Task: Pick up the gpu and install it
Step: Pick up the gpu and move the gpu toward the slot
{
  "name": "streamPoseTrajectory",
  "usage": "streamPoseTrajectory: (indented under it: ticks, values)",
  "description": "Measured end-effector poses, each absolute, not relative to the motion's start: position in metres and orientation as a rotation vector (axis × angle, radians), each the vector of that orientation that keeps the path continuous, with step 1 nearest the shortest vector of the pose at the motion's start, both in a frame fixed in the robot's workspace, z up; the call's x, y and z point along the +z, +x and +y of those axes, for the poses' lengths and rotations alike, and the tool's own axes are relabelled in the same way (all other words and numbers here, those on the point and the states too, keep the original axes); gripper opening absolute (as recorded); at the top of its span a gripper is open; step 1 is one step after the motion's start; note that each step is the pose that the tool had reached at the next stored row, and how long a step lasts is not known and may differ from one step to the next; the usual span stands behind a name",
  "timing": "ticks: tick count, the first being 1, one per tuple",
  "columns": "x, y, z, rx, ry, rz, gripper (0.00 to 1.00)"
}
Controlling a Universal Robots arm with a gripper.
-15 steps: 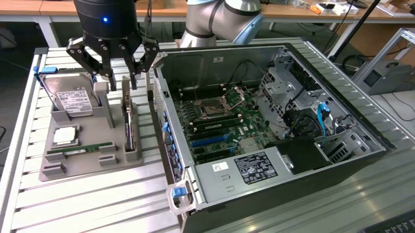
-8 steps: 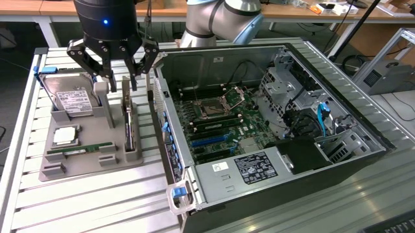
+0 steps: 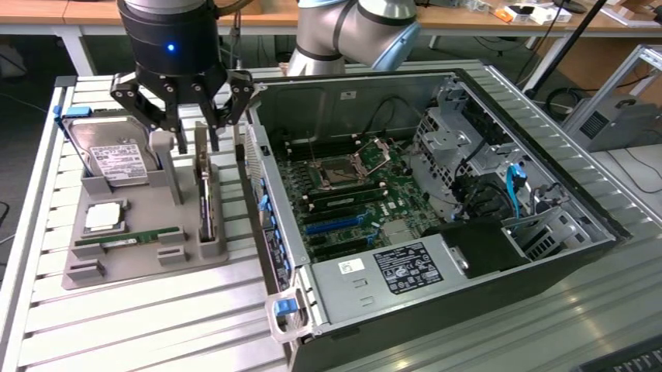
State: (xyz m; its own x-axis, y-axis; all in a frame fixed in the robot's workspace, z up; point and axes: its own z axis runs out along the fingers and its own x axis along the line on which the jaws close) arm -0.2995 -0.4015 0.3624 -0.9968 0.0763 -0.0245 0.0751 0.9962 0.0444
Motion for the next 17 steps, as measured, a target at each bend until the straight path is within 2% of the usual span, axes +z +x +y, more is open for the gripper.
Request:
streamPoseTrajectory:
  ticks: [8, 17]
  values:
    - [0.345, -0.299, -0.403, 0.068, 0.118, 3.112, 0.42]
    - [0.339, -0.299, -0.403, 0.068, 0.118, 3.113, 0.42]
